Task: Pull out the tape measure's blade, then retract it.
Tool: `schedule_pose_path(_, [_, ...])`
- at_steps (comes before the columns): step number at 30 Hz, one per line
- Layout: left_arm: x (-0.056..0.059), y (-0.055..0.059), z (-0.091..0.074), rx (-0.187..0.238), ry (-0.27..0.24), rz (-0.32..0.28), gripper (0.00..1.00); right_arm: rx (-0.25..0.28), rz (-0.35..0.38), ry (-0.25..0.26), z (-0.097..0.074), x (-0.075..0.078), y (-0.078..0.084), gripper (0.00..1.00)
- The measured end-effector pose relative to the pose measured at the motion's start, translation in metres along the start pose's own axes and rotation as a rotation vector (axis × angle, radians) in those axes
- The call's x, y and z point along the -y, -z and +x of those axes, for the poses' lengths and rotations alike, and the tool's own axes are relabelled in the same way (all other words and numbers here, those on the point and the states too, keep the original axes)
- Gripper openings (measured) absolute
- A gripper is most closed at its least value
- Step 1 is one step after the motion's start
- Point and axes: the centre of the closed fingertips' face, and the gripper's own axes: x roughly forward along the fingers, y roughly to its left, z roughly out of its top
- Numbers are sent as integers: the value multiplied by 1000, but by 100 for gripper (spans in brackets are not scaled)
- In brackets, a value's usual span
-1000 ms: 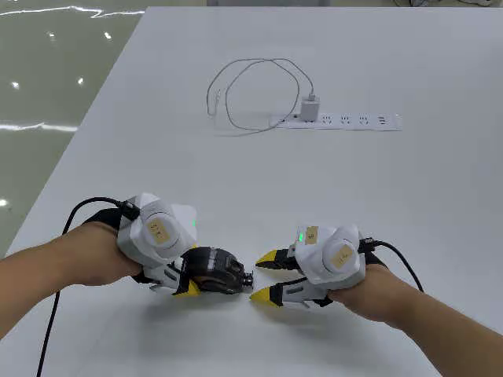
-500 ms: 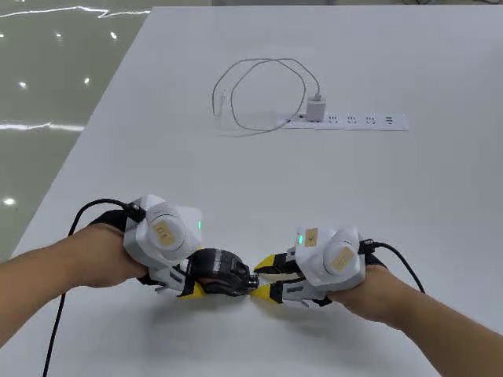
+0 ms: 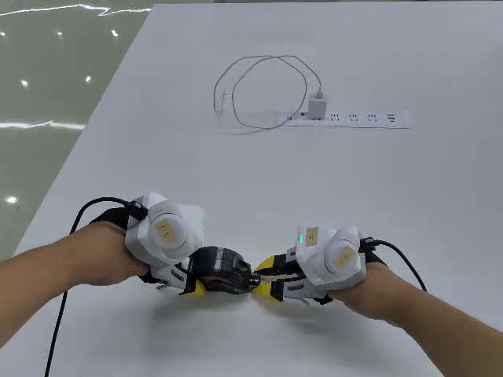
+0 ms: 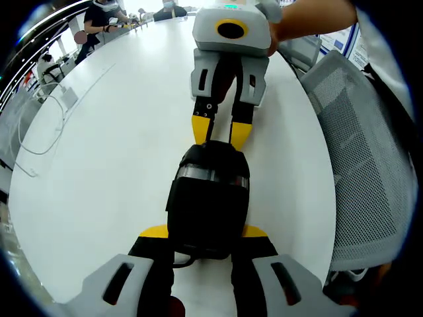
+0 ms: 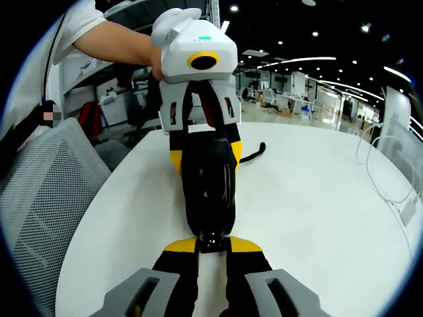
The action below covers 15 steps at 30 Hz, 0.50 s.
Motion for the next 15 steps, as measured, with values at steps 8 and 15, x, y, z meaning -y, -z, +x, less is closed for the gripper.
schedule_pose_path(8, [0,-1,0,2,-2,-6,28,-3,18,22,1,1,0,11])
schedule_pose_path(15, [0,-1,0,3,-5,-7,28,-10,17,32,2,1,-1,11])
